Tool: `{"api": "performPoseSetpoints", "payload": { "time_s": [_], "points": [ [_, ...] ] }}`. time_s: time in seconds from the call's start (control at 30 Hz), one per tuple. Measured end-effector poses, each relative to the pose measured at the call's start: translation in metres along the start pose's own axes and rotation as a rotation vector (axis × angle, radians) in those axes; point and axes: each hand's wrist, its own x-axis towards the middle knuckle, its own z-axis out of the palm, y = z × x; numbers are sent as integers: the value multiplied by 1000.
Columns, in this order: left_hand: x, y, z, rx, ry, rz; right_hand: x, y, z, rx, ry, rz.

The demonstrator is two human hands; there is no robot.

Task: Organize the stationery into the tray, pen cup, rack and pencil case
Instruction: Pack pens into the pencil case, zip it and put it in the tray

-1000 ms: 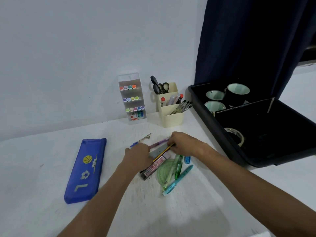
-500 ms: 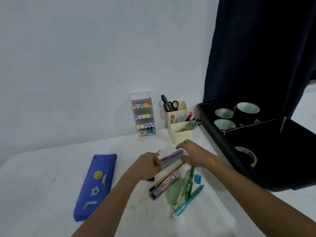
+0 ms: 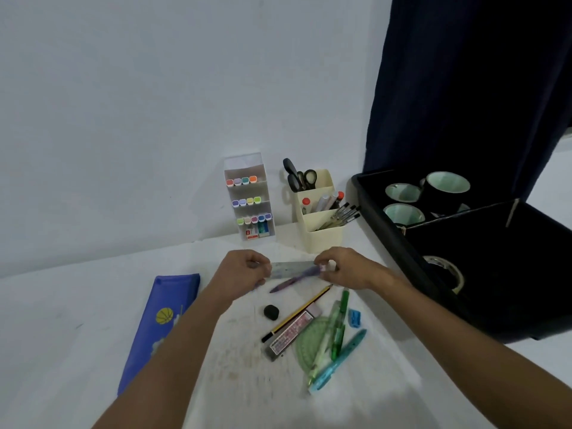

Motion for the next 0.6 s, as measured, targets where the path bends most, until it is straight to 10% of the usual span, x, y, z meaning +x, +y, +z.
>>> {"api": "performPoseSetpoints", "payload": {
  "time_s": [0.4, 0.6],
  "points": [
    [0, -32, -6, 590, 46, 91, 22, -24, 8, -56, -32, -65],
    [-30, -68, -58, 836, 281, -200, 38, -96, 34, 68, -108, -215]
  ]
}}
